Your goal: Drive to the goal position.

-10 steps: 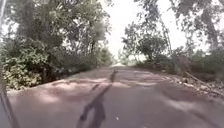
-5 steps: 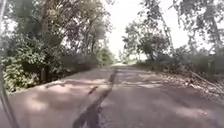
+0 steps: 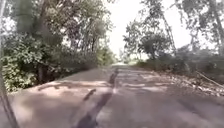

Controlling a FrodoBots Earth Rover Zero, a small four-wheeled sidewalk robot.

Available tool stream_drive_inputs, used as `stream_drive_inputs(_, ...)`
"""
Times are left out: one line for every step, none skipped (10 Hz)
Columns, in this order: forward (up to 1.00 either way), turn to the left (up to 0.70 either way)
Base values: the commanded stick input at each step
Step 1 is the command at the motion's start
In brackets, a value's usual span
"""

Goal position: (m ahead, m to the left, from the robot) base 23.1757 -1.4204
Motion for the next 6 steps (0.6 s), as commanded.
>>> stream_drive_inputs(0.7, 0.0)
stream_drive_inputs(0.7, -0.01)
stream_drive_inputs(0.7, -0.02)
stream_drive_inputs(0.7, -0.02)
stream_drive_inputs(0.7, -0.02)
stream_drive_inputs(0.7, -0.02)
